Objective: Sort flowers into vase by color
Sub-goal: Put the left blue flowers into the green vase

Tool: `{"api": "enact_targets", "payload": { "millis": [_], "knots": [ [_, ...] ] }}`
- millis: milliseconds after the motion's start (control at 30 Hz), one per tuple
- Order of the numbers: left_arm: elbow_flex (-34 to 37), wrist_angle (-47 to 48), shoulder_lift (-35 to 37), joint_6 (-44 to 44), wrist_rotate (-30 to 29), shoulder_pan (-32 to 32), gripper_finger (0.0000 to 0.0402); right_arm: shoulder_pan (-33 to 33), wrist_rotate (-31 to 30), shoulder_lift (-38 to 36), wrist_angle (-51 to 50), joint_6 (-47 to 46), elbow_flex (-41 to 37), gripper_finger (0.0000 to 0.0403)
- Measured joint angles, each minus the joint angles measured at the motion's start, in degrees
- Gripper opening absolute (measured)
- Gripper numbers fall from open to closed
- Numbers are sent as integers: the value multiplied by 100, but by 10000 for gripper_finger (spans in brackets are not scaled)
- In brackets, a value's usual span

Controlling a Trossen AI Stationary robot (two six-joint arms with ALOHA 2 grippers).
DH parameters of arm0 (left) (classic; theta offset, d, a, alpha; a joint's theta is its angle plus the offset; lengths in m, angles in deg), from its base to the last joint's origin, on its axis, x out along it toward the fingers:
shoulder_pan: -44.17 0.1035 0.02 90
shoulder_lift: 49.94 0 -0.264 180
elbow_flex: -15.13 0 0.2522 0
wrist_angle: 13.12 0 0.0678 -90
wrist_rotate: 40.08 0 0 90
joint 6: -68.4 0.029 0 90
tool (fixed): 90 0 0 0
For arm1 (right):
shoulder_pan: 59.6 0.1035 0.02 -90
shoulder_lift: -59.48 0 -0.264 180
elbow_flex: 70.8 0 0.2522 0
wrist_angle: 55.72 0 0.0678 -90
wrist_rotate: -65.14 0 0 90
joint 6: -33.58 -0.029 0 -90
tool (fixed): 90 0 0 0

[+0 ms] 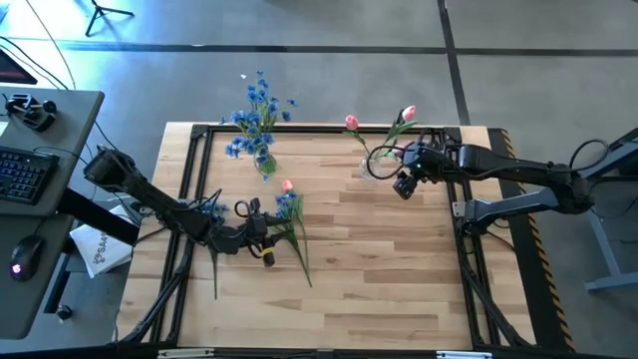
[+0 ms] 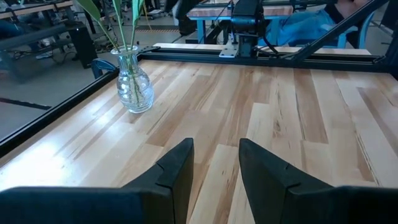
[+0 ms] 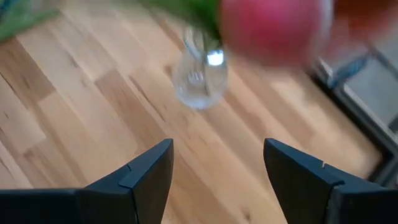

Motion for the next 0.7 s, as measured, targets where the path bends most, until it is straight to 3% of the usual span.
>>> {"api": "enact_targets", "payload": {
  "millis": [200,400,567,700],
  "knots": [
    [0,89,0,-113,-1,0,117,93,41,-7,-371,-621,-176,243],
    [-3,489,2,-540,-2,0,117,603,80,-2,283,-963,-1007,243],
    [-4,900,4,-923,31,-2,117,1179,434,-2,1964,-1276,-1991,243],
    [-4,1411,84,-1576,833,-11,117,1717,931,0,4844,-779,-2868,243]
  ]
}}
